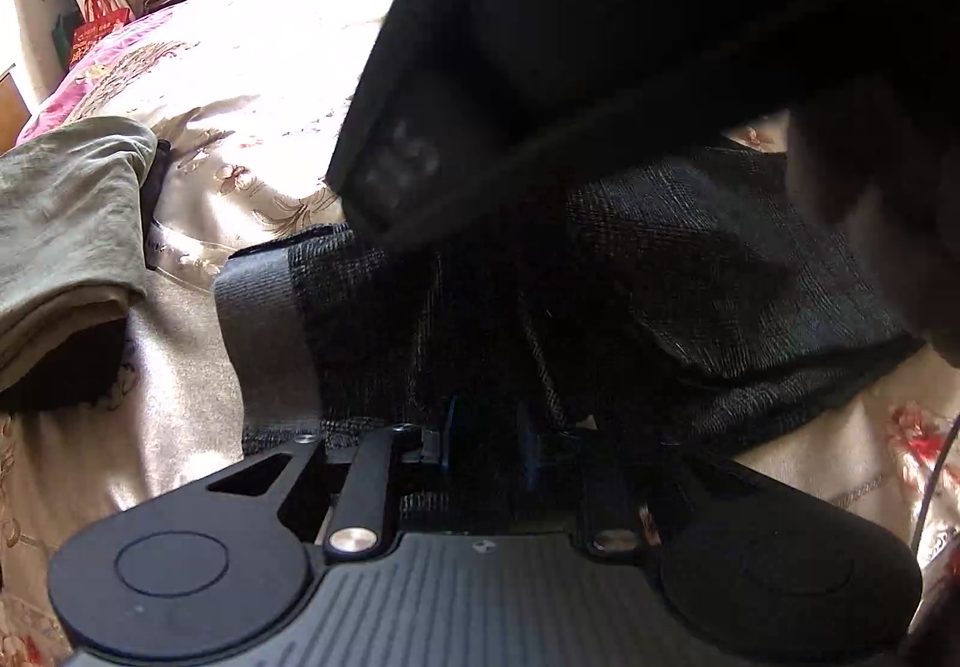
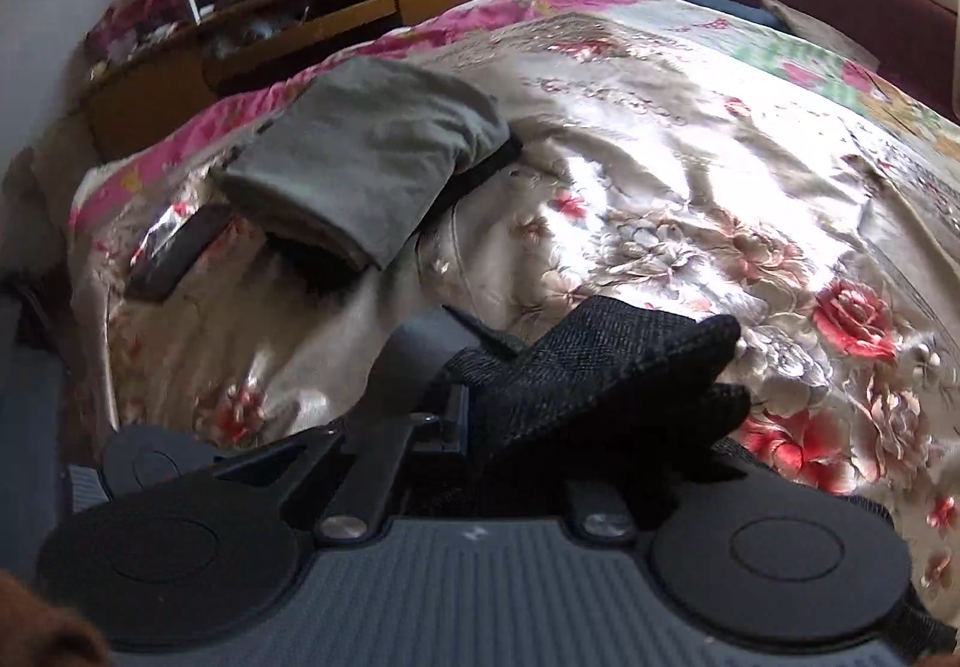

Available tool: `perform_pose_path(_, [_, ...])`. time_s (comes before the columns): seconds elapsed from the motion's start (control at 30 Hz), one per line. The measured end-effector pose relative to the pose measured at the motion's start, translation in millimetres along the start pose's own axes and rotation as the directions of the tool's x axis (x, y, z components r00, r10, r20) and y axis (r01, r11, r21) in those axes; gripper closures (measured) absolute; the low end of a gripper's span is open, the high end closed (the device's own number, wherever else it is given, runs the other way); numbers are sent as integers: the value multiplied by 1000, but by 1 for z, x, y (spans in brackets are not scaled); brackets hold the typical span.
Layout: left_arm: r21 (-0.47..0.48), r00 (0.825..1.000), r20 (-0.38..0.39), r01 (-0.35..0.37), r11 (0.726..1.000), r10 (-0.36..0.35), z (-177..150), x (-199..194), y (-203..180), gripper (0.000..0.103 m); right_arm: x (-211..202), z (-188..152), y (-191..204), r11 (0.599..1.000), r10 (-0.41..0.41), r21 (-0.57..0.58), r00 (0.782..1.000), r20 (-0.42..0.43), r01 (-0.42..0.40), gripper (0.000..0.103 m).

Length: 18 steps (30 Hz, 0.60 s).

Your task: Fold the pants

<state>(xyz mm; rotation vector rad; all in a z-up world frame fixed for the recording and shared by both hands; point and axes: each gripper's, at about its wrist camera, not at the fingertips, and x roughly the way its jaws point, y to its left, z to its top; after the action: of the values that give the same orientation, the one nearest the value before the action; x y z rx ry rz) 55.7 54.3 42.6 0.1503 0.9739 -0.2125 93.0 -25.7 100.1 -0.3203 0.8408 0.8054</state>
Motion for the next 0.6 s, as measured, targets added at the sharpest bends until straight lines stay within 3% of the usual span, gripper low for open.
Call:
perform_pose_path(0.1, [-4, 1000, -9, -5, 1000, 5, -11, -6, -1, 64, -1, -3, 17, 993, -11, -117, 1000, -3, 10, 84])
perform_pose_path(0.27, [-101, 1000, -19, 21, 995, -23, -19, -12, 8, 61, 3, -7, 35, 959, -19, -282, 1000, -12, 15, 84])
perform_pose_path(0.4, [-122, 999, -36, 20, 992, -24, -28, -13, 12, 58, 8, -9, 46, 937, -8, -349, 1000, -20, 1, 85])
perform_pose_path(0.6, [-165, 998, -59, 10, 986, -20, -36, -17, 19, 58, 14, -14, 56, 894, 34, -447, 999, -24, -42, 77])
